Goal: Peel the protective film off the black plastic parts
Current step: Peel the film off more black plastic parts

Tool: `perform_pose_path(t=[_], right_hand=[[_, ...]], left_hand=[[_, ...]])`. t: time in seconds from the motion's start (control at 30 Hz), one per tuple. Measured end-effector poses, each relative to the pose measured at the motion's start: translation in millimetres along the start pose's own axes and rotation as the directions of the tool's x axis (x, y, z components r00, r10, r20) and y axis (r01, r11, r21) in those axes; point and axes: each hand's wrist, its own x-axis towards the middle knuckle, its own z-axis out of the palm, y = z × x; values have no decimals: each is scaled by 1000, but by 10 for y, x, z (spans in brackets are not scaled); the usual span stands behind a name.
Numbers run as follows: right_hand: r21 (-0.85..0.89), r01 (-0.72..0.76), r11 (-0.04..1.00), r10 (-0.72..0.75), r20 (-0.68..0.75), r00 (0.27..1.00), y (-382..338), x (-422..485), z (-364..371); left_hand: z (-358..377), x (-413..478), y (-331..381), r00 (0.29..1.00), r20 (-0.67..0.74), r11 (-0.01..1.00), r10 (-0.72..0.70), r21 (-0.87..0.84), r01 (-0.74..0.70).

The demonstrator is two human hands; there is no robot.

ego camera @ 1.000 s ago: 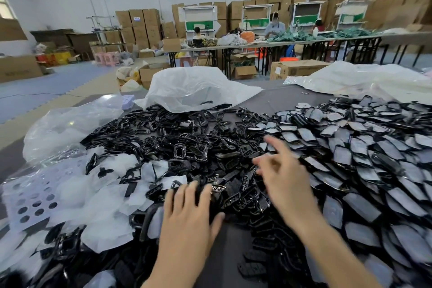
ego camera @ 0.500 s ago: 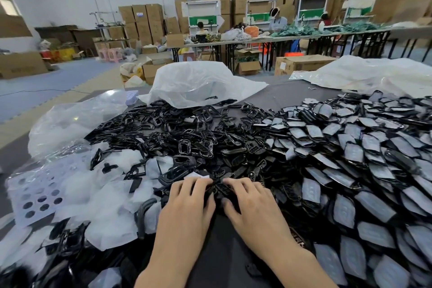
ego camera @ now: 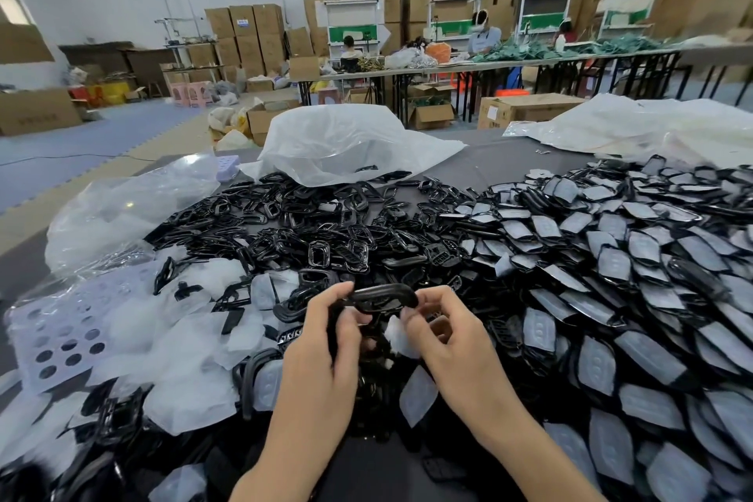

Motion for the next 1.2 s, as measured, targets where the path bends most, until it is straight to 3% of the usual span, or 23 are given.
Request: perform_pose_path(t=[0.1, 0.23, 0.5, 0.6, 0.7, 0.77, 0.9, 1.1, 1.2], right_hand=[[134, -68, 989, 73, -32, 997, -37, 11, -21], [247, -111, 963, 120, -20, 993, -69, 14, -61], [218, -154, 964, 160, -11, 987, -83, 15, -116], [99, -149, 984, 154, -47, 987, -68, -2, -102], [-122, -35, 992, 13, -180, 984, -30, -17, -99], [-442, 30, 896, -136, -208, 969, -2, -3, -117], [-775, -16, 632, 4, -17, 1000, 82, 16, -115], [-847, 21, 531, -67, -18, 998, 64, 14, -106], [-717, 87, 692, -239, -114, 964, 27, 0, -111]], left_hand=[[3, 31, -36, 996, -37, 993, -85, -80, 82], [0, 39, -12, 991, -82, 993, -105, -64, 100], [-42, 34, 54, 977, -118, 974, -176, -161, 156], [-53, 32, 96, 974, -136, 975, -179, -159, 157], [-56, 37, 128, 970, -156, 973, -187, -165, 161], [-64, 46, 152, 966, -174, 971, -193, -176, 162], [-77, 49, 177, 961, -170, 956, -219, -235, 177], [-80, 75, 166, 970, -105, 952, -218, -243, 187], [-72, 95, 179, 961, -72, 927, -266, -292, 235]])
